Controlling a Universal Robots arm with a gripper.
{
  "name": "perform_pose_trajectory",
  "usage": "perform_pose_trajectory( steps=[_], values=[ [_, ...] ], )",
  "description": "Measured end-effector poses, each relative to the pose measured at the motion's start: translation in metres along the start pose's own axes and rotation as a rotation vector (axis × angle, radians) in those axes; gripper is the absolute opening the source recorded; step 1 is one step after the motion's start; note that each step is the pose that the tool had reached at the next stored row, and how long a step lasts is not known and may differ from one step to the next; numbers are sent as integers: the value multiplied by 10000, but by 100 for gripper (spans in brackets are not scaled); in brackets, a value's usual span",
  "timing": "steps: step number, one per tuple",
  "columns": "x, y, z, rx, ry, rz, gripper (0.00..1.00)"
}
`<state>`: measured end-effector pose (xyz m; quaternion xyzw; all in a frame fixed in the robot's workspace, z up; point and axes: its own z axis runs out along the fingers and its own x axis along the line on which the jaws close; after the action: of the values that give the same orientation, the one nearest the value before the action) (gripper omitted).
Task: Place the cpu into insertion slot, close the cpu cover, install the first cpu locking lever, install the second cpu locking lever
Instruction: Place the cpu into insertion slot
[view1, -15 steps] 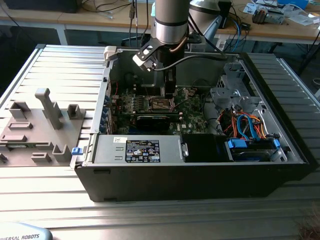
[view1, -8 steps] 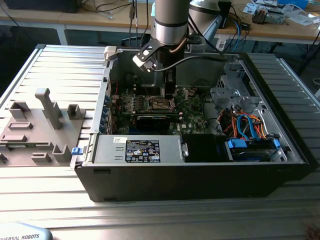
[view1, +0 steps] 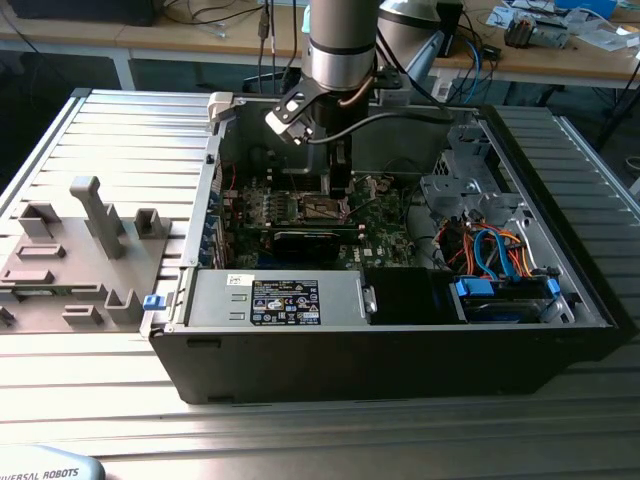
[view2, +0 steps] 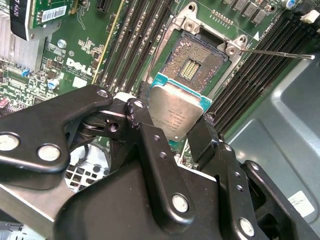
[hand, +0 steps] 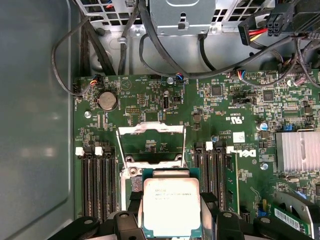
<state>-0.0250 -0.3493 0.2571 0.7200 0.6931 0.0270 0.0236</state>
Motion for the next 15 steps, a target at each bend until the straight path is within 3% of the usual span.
perform_pose_trajectory(
  steps=[8, 15],
  values=[
    [1, -18, 7, 2, 22, -304, 54],
    [1, -21, 7, 1, 23, -312, 54]
  ],
)
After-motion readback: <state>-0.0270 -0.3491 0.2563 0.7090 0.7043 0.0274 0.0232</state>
